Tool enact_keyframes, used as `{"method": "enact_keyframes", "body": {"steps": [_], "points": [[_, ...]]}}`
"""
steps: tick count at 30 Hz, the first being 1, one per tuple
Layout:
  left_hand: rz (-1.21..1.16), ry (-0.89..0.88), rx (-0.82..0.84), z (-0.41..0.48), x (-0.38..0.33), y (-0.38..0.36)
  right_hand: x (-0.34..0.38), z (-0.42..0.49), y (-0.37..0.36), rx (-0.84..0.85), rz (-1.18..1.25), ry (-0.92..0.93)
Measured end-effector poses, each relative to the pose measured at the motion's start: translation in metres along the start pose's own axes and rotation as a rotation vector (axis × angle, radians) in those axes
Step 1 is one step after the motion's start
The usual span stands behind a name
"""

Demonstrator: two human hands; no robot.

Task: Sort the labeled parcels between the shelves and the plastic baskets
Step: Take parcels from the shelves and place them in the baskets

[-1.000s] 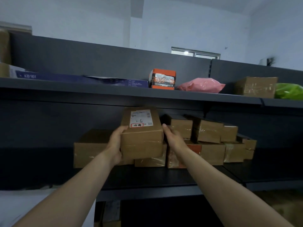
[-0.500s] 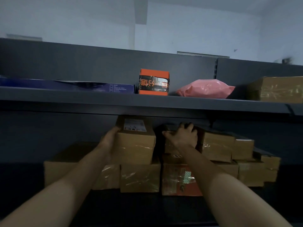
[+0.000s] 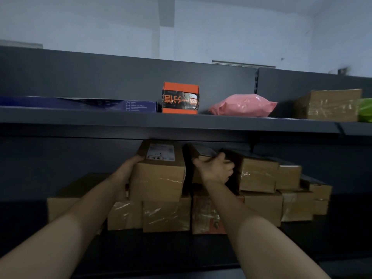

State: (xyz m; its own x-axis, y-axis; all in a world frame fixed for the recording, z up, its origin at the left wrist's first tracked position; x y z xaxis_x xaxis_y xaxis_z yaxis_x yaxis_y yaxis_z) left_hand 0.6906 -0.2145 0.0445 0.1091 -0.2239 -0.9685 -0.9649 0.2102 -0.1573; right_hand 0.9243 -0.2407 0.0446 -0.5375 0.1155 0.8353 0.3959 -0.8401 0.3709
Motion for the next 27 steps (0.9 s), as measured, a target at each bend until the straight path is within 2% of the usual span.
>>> {"method": "enact_keyframes", "body": {"steps": [6, 9, 15, 22, 27], "points": [[-0.076, -0.011, 0.12, -0.02, 0.014, 0.001, 0.0, -0.05, 0.028, -0.109, 0.03, 0.264], [-0.106, 0.012, 0.102, -0.038, 0.024, 0.007, -0.007, -0.08, 0.044, -0.133, 0.018, 0.322], [-0.122, 0.048, 0.13, -0.076, 0.049, 0.015, -0.02, -0.135, 0.077, -0.176, 0.017, 0.306], [-0.203, -0.05, 0.205, -0.127, 0.072, -0.005, -0.041, -0.173, 0.14, -0.265, 0.0, 0.32], [-0.104, -0.112, 0.373, -0.15, 0.096, -0.059, -0.069, -0.184, 0.214, -0.357, -0.059, 0.269]]}}
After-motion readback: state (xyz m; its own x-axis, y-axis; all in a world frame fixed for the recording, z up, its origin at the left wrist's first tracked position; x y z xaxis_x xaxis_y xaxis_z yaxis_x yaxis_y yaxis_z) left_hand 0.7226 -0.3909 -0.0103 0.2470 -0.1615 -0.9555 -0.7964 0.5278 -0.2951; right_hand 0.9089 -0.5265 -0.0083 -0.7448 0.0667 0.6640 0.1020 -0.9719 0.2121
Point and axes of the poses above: each hand's wrist, its own z-axis towards the middle knuckle, its own y-axis out of the back of the hand, x = y × z, the point moved 3 cm from there along z, towards the middle knuckle, and after that the axes turned 5 degrees about y, right-handed, at the moved point
